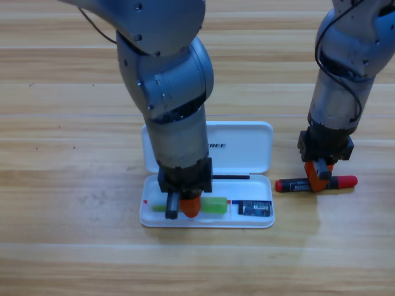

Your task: Clean up eraser and pencils

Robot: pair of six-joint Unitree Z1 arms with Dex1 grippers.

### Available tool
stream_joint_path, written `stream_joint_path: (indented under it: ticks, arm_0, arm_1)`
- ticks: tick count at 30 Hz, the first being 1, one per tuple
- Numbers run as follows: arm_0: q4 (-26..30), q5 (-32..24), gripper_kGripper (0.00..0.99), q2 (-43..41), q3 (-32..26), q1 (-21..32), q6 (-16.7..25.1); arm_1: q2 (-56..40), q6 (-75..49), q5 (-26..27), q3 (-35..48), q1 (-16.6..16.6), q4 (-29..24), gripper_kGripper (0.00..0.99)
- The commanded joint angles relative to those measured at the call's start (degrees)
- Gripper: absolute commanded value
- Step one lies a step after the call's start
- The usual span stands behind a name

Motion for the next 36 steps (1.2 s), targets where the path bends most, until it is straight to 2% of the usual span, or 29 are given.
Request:
stream_joint_path:
  ticks: [1, 10, 11, 13, 14, 16, 20, 26, 31, 36]
  arm_0:
    - [0.5, 0.7, 0.000, 3.3, -0.6, -1.2, -0.5]
    - [0.5, 1.4, 0.021, 2.9, -0.5, -1.2, -0.5]
    - [0.7, 1.4, 0.183, 2.9, -0.5, -1.2, -0.6]
    - [0.9, 2.0, 0.598, 2.8, -0.3, -1.2, -0.7]
    - [0.9, 2.1, 0.752, 2.8, -0.2, -1.2, -1.0]
    - [1.0, 2.3, 0.874, 2.7, -0.1, -1.2, -1.2]
    - [1.0, 2.5, 0.939, 2.5, 0.1, -1.2, -1.3]
    - [3.2, 2.5, 0.990, -0.2, -0.8, -1.2, -1.3]
    - [5.5, 2.7, 0.990, -9.6, 0.9, -0.5, -1.4]
    - [5.8, 1.5, 0.990, -22.9, 7.8, 5.8, -1.2]
  arm_1:
    - [-4.6, 3.8, 1.0, 2.7, -0.5, 3.5, 0.000]
    - [-10.4, 6.4, 1.2, 2.8, 1.0, 6.6, 0.000]
    - [-10.4, 6.4, 1.3, 2.8, 1.1, 6.5, 0.000]
    - [-10.2, 6.5, 1.5, 2.8, 1.2, 6.6, 0.000]
    - [-10.2, 6.6, 1.6, 2.8, 1.2, 6.5, 0.000]
    - [-10.2, 6.9, 1.7, 2.7, 1.3, 6.6, 0.000]
    - [-10.4, 7.6, 2.1, 2.4, 2.2, 6.6, 0.000]
    - [-9.2, 10.0, 2.3, -1.6, 6.6, 8.2, 0.000]
    - [-3.9, 12.7, 2.3, -10.2, 11.3, 11.2, 0.000]
    - [3.2, 14.9, 2.3, -21.0, 14.8, 14.4, 0.000]
